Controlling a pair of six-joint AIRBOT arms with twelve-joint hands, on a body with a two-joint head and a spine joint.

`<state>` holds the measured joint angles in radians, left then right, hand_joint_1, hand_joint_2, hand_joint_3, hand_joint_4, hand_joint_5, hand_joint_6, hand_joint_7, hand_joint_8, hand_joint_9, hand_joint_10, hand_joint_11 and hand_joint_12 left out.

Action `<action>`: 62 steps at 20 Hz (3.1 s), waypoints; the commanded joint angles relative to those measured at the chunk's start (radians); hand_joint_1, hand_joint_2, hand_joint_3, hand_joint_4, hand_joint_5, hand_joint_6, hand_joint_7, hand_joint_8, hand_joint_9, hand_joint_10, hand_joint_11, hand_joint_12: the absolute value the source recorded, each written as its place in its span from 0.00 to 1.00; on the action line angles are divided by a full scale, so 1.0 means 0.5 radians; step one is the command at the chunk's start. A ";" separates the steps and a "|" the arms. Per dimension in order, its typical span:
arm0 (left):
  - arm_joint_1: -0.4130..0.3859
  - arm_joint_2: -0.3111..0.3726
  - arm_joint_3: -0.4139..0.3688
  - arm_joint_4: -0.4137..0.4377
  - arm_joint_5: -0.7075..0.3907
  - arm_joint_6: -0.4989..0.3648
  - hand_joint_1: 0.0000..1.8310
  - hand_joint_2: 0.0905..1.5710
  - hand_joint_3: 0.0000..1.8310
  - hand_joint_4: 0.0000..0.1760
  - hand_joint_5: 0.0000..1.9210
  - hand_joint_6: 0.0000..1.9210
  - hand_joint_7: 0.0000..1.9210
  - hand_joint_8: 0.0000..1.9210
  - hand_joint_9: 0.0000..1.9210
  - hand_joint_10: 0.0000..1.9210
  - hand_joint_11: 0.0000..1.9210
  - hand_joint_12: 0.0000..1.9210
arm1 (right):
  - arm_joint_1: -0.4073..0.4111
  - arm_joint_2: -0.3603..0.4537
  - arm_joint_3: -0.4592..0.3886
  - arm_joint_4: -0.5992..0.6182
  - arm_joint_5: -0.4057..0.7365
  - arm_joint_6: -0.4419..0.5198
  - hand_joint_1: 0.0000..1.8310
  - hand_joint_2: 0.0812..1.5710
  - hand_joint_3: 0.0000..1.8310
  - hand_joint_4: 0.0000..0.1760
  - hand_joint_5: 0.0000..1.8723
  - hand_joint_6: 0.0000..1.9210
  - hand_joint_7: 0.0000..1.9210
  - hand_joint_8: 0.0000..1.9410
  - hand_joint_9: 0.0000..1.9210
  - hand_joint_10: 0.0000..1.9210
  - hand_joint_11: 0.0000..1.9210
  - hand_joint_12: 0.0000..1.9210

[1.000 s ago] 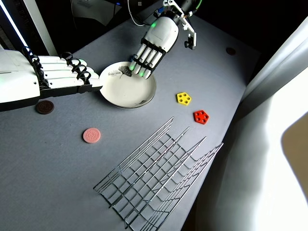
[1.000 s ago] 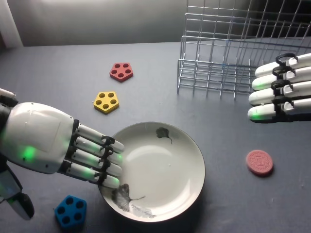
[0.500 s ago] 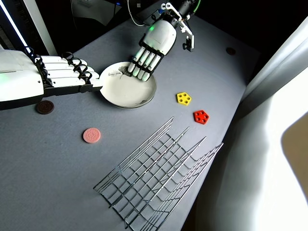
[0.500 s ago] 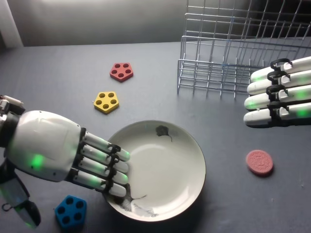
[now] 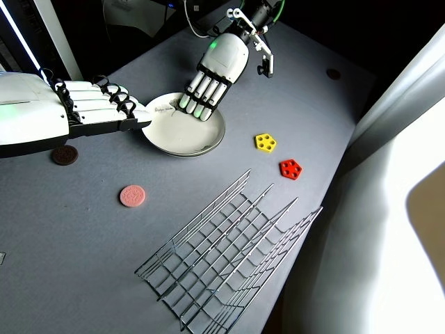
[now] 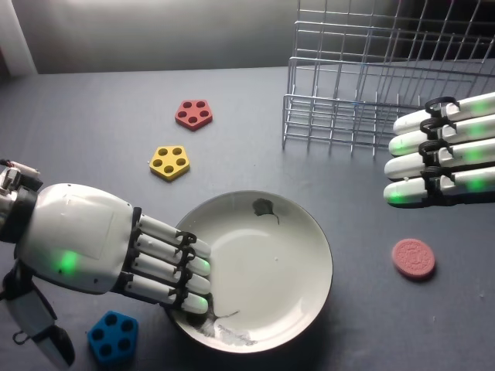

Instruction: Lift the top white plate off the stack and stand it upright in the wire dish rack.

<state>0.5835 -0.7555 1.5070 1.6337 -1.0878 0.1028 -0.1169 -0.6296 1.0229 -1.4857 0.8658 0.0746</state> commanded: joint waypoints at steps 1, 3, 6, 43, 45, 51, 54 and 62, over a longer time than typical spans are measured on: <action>-0.001 -0.013 -0.019 -0.086 -0.003 0.002 0.20 0.58 0.00 0.00 0.00 0.00 0.00 0.00 0.00 0.00 0.00 0.00 | 0.005 0.018 0.012 0.151 0.070 -0.014 0.22 0.66 0.00 0.00 0.00 0.00 0.00 0.00 0.00 0.00 0.02 0.01; 0.005 -0.030 -0.022 -0.134 0.034 -0.016 0.20 0.58 0.00 0.00 0.00 0.00 0.00 0.00 0.00 0.00 0.00 0.00 | -0.002 0.014 0.018 0.152 0.070 -0.038 0.22 0.66 0.00 0.00 0.00 0.00 0.00 0.00 0.00 0.00 0.02 0.01; 0.003 -0.074 -0.037 -0.256 0.123 -0.049 0.21 0.57 0.00 0.00 0.00 0.00 0.00 0.00 0.00 0.00 0.01 0.00 | -0.028 -0.002 0.024 0.153 0.070 -0.117 0.21 0.67 0.00 0.00 0.00 0.00 0.00 0.00 0.00 0.00 0.02 0.01; -0.065 -0.233 -0.077 -0.341 0.260 -0.136 0.25 0.59 0.00 0.00 0.00 0.00 0.00 0.00 0.00 0.00 0.00 0.00 | -0.342 -0.541 0.095 0.417 -0.420 -0.672 0.53 0.68 0.00 0.00 0.09 0.00 0.10 0.00 0.11 0.00 0.02 0.30; -0.065 -0.234 -0.076 -0.342 0.258 -0.142 0.25 0.60 0.00 0.00 0.00 0.00 0.00 0.00 0.00 0.00 0.00 0.00 | -0.360 -0.579 0.091 0.423 -0.448 -0.672 0.55 0.69 0.00 0.00 0.12 0.00 0.13 0.00 0.14 0.00 0.00 0.39; -0.066 -0.235 -0.076 -0.344 0.256 -0.147 0.22 0.58 0.00 0.00 0.00 0.00 0.00 0.00 0.00 0.00 0.00 0.00 | -0.396 -0.683 0.107 0.447 -0.538 -0.672 0.61 0.65 0.00 0.00 0.18 0.01 0.19 0.01 0.20 0.01 0.05 0.43; -0.066 -0.235 -0.076 -0.350 0.256 -0.147 0.20 0.58 0.00 0.00 0.00 0.00 0.00 0.00 0.00 0.00 0.00 0.00 | -0.417 -0.713 0.115 0.447 -0.554 -0.672 0.62 0.73 0.01 0.00 0.40 0.51 0.45 0.01 0.46 0.01 0.37 0.32; -0.066 -0.238 -0.073 -0.353 0.252 -0.153 0.22 0.58 0.00 0.00 0.00 0.00 0.00 0.00 0.00 0.00 0.00 0.00 | -0.470 -0.817 0.220 0.558 -0.593 -0.672 0.81 0.67 0.00 0.00 0.47 0.59 0.50 0.35 0.56 0.42 0.51 0.72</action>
<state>0.5632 -0.8642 1.4750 1.4834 -0.9375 0.0284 -0.3416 -1.0412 1.1248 -1.2072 0.6323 -0.2642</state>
